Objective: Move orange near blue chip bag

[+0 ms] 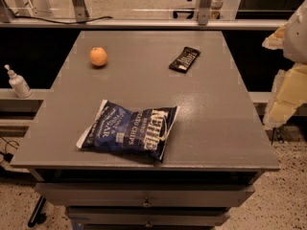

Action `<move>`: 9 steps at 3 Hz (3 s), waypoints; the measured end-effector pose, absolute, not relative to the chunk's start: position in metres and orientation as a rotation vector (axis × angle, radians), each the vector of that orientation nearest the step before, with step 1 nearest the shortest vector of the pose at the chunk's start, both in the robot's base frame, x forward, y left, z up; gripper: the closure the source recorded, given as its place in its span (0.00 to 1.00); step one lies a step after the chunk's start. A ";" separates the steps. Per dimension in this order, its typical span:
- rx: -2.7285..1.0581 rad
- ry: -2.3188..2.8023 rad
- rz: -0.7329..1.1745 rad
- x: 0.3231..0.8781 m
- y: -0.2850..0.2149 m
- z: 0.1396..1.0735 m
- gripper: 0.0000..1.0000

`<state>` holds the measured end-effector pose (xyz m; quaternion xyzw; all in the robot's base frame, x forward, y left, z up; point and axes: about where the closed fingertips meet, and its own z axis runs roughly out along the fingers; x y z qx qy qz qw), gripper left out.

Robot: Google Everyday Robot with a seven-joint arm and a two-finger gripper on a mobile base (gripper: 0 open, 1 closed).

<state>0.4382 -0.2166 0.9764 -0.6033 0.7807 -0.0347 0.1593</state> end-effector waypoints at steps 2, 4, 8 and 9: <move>-1.728 2.190 -0.075 0.446 -0.210 0.974 0.00; -1.685 2.022 0.050 0.514 -0.152 0.966 0.00; -1.608 1.889 0.262 0.580 -0.035 0.940 0.00; -1.551 1.856 0.359 0.600 -0.008 0.922 0.00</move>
Offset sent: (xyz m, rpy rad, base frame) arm 0.0186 0.0142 -0.0110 0.0653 -0.0148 0.0546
